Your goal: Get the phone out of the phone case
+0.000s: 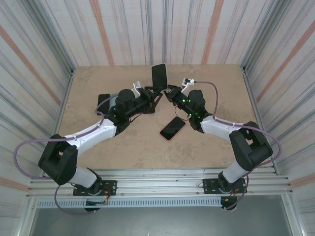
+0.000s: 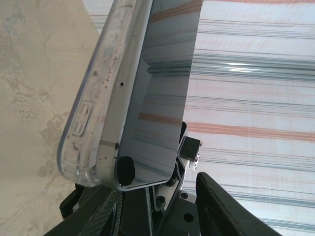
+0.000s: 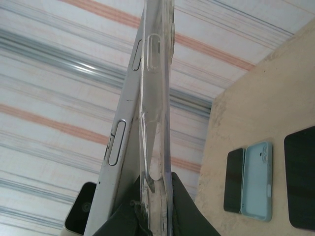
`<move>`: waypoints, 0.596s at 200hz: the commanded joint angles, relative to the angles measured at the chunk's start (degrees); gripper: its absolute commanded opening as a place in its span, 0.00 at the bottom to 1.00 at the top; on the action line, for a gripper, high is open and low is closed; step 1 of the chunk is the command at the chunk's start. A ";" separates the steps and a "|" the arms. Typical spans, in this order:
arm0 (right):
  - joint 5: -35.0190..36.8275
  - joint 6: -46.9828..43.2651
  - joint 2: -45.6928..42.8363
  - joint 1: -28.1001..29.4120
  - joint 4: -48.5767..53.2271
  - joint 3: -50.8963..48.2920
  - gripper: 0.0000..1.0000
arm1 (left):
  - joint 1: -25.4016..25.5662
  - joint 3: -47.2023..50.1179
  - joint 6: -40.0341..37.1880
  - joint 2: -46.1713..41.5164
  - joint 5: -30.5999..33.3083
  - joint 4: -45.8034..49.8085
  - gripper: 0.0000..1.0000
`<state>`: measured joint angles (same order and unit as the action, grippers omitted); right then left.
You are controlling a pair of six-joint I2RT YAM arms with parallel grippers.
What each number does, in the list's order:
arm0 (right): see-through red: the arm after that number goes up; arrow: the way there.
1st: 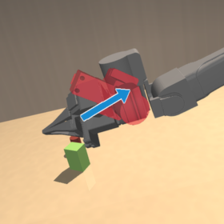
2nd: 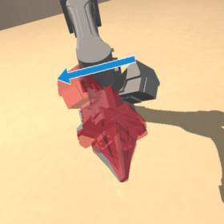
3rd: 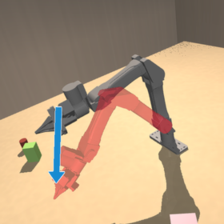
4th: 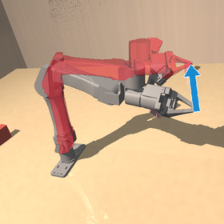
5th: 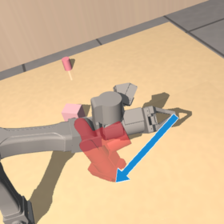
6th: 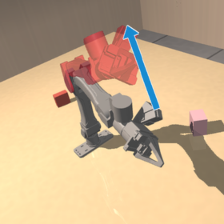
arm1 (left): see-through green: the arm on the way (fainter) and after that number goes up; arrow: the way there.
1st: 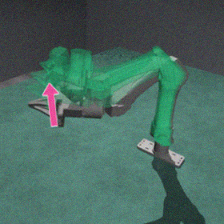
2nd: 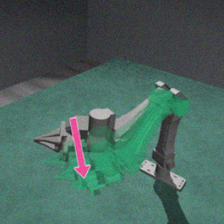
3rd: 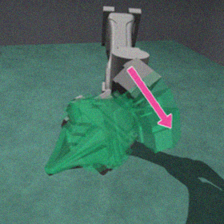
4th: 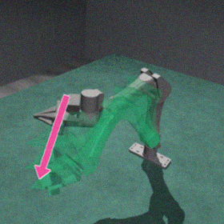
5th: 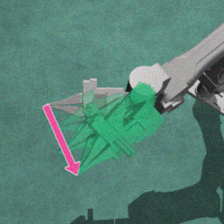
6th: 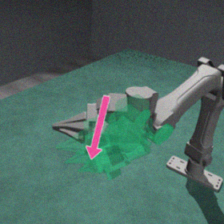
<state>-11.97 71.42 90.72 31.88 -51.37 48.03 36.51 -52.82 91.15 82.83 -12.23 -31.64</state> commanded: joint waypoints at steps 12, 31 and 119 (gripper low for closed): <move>-1.83 -2.33 -1.88 1.08 -3.81 -0.45 0.00 | -1.45 0.04 0.55 -1.58 6.87 -6.24 0.41; -1.96 -2.34 -1.95 0.69 -3.56 -0.73 0.00 | -1.57 -0.98 1.06 -0.85 6.30 -7.34 0.41; -2.62 -2.66 -1.55 0.21 -3.82 -1.27 0.00 | -2.34 -0.22 2.62 -1.48 5.76 -8.98 0.40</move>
<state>-11.81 71.29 90.72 31.86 -52.88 47.81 36.42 -52.14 93.82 82.83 -11.92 -34.09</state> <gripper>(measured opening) 0.124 0.396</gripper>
